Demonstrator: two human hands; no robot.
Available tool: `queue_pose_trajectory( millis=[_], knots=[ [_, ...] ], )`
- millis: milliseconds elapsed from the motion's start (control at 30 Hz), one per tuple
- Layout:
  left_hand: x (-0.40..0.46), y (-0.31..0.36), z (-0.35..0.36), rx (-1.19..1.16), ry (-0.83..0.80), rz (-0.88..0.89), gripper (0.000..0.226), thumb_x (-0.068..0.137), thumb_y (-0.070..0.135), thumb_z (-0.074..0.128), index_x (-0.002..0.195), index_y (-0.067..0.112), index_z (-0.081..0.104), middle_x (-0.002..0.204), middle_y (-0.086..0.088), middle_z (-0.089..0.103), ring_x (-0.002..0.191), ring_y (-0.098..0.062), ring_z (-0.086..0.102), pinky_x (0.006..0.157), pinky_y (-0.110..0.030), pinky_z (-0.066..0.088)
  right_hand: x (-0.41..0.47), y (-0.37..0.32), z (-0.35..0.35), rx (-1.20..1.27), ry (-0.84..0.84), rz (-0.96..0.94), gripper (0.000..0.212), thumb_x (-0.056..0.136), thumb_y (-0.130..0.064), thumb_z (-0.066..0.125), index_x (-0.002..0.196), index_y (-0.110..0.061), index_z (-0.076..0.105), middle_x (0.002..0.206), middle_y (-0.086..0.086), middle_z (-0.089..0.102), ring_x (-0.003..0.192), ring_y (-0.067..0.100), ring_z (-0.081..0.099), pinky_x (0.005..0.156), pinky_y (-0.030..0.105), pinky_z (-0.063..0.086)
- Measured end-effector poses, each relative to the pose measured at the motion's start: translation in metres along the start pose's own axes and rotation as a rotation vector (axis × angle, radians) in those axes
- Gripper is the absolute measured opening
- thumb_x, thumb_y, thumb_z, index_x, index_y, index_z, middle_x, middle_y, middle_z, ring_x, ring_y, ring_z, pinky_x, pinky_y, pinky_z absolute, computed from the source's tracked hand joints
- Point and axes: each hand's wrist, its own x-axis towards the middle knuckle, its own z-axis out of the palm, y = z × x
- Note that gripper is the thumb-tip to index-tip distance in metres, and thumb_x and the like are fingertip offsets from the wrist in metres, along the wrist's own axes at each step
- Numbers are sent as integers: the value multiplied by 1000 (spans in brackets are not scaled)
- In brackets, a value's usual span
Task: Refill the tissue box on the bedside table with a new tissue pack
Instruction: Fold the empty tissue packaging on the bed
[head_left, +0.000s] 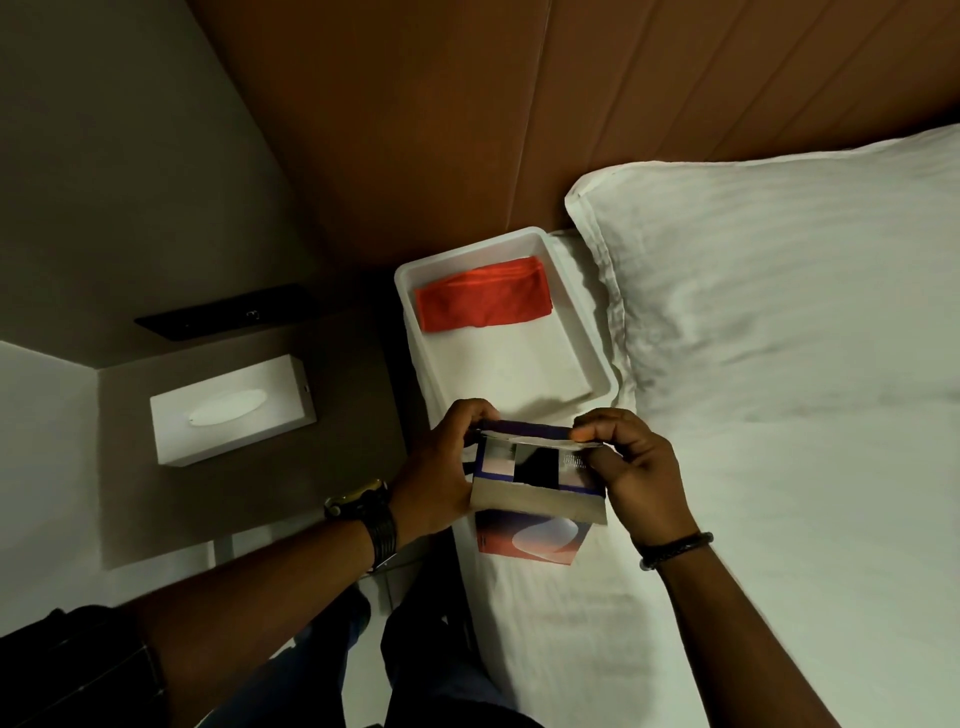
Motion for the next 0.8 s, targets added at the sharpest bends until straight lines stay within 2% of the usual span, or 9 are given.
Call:
queue_pose_trajectory(
  millis=[100, 167, 233, 300, 400, 500, 600, 667, 800],
  knots=[
    [0, 2, -3, -25, 6, 11, 65, 69, 9, 80, 112, 35, 38, 117, 14, 48, 111, -17, 54, 86, -25, 55, -5, 2, -5, 72, -49, 27, 30, 80, -7, 51, 96, -18, 73, 109, 5, 68, 104, 15, 64, 83, 23, 53],
    [0, 2, -5, -49, -20, -17, 63, 66, 21, 82, 112, 38, 41, 118, 15, 50, 113, -14, 54, 87, -24, 55, -8, 6, -7, 62, -68, 37, 32, 87, -1, 54, 105, -21, 71, 112, 3, 69, 107, 19, 63, 87, 27, 51],
    [-1, 3, -6, -113, -45, -92, 62, 61, 36, 83, 111, 43, 46, 118, 15, 56, 112, -12, 57, 86, -28, 56, -11, 10, -8, 64, -69, 49, 32, 91, 1, 54, 104, -21, 72, 113, 2, 69, 112, 22, 61, 92, 33, 49],
    [-1, 2, -6, -158, -42, -164, 59, 60, 41, 82, 109, 42, 50, 117, 12, 60, 110, -13, 60, 85, -31, 56, -15, 11, -8, 110, -76, 83, 23, 89, -15, 54, 99, -16, 75, 116, 3, 68, 116, 24, 59, 98, 42, 47],
    [-3, 0, -5, -186, -32, -202, 53, 59, 41, 82, 103, 39, 54, 111, 13, 62, 106, -13, 62, 78, -26, 57, -23, 13, -6, 140, -102, 125, 47, 84, -51, 52, 100, -13, 75, 122, -1, 66, 121, 20, 57, 102, 49, 45],
    [-6, -2, -4, -192, -23, -235, 51, 58, 42, 81, 101, 34, 56, 111, 8, 63, 107, -17, 62, 84, -37, 58, -31, 15, -2, 77, -111, 93, 66, 78, -73, 51, 107, -18, 72, 126, -4, 63, 123, 16, 55, 98, 41, 46],
    [-8, -2, -1, -207, -24, -259, 56, 56, 44, 79, 104, 30, 54, 113, 7, 61, 110, -18, 60, 92, -46, 53, -33, 13, 8, 44, -44, 30, 19, 86, -45, 57, 98, -41, 72, 115, -15, 68, 113, 5, 60, 90, 22, 48],
    [-7, 2, 3, -235, 0, -254, 60, 55, 46, 78, 108, 32, 53, 115, 7, 61, 111, -18, 59, 95, -44, 52, -30, 12, 14, 54, 41, -6, 20, 89, -30, 57, 95, -42, 71, 108, -17, 69, 104, 3, 63, 84, 17, 49],
    [-1, 10, 11, -282, 36, -205, 67, 61, 37, 81, 119, 40, 45, 124, 8, 57, 117, -14, 56, 95, -37, 52, -17, 15, 19, 149, 218, 26, 27, 90, -6, 59, 113, -19, 65, 116, 1, 67, 107, 13, 63, 89, 26, 53]
  ],
)
